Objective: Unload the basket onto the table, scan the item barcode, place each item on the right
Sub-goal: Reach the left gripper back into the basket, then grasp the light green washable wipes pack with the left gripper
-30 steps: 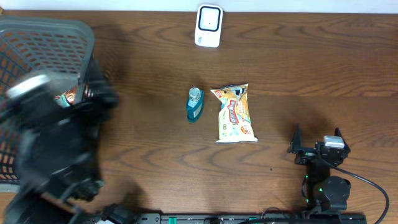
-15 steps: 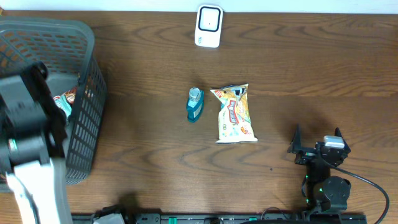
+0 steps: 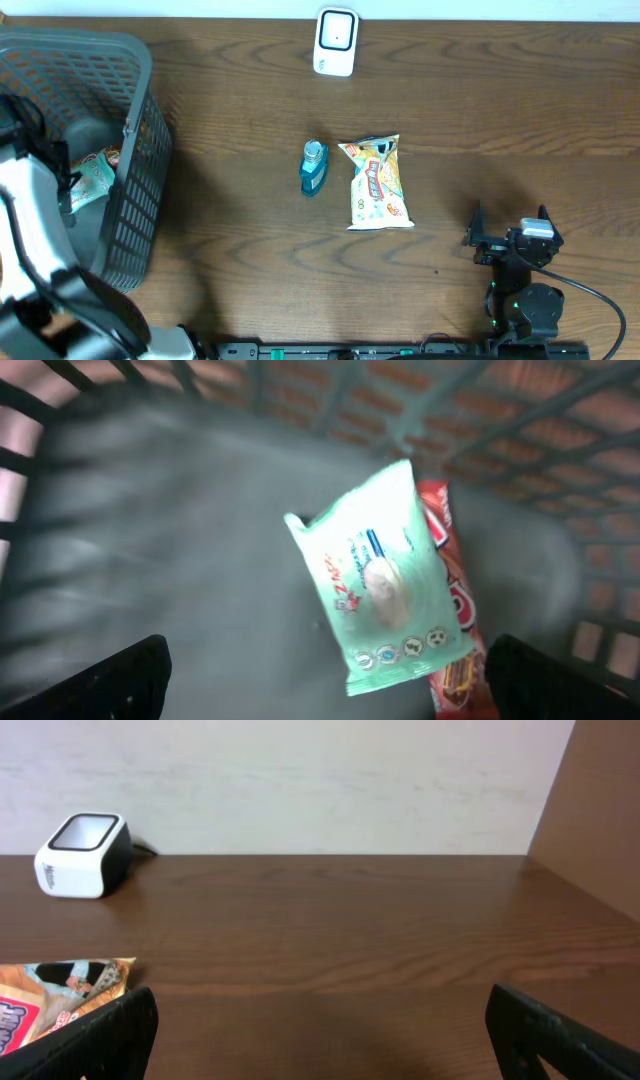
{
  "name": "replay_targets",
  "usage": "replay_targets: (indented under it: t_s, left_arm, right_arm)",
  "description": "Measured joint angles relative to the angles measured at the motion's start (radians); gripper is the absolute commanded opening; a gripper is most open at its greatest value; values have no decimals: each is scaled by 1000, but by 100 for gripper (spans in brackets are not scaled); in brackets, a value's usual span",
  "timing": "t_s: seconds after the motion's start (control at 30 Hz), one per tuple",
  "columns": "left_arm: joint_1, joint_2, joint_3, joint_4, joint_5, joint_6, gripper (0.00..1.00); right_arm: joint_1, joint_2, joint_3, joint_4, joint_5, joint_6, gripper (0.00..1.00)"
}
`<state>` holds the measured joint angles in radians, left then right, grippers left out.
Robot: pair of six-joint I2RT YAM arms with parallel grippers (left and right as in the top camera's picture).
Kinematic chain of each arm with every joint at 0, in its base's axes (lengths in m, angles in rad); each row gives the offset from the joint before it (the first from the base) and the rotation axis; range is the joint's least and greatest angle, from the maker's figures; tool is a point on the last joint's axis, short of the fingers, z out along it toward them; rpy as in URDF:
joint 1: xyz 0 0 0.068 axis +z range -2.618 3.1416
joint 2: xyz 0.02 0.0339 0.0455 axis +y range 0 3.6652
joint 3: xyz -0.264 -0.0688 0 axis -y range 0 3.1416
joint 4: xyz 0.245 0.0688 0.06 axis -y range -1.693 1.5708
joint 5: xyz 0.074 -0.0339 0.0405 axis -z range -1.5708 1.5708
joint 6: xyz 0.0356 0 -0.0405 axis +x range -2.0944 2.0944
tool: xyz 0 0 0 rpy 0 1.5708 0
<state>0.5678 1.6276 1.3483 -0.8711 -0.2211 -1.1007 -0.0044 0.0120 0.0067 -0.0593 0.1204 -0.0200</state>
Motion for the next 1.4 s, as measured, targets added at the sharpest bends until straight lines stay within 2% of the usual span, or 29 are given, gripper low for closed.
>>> replay_targets:
  t_s: [0.43,0.47,0.5,0.57,0.63,0.67,0.7,0.73,1.13,1.23,1.4]
  left_arm:
    - [0,263,0,90,81,-48,99]
    - [0,272,0,97,82,-50,93]
    - [0,282,0,107,83,-52,82]
    - [0,296,0,126,84,-54,53]
    - [0,309,0,130,85,-59,39]
    - [0,317,1,135,85,-60,28]
    - [0,323,3,138,85,-61,12]
    - [0,328,10,138,87,-57,7]
    - [1,285,12,63,150,63,7]
    - [0,173,-4,64,175,87,7]
    - [1,-155,-1,103,188,103,7]
  right_arm:
    - [0,0,0,0,0,0,99]
    - [0,0,0,0,0,0,99]
    - [0,0,0,0,0,0,99]
    - [0,0,0,0,0,0,99]
    - [0,0,0,0,0,0,99]
    - [0,0,0,0,0,0,99]
    - [0,0,0,0,0,0,99]
    - [0,0,0,0,0,0,99]
    - [0,0,0,0,0,0,99]
    - [0,0,0,0,0,0,99]
    - [0,0,0,0,0,0,99]
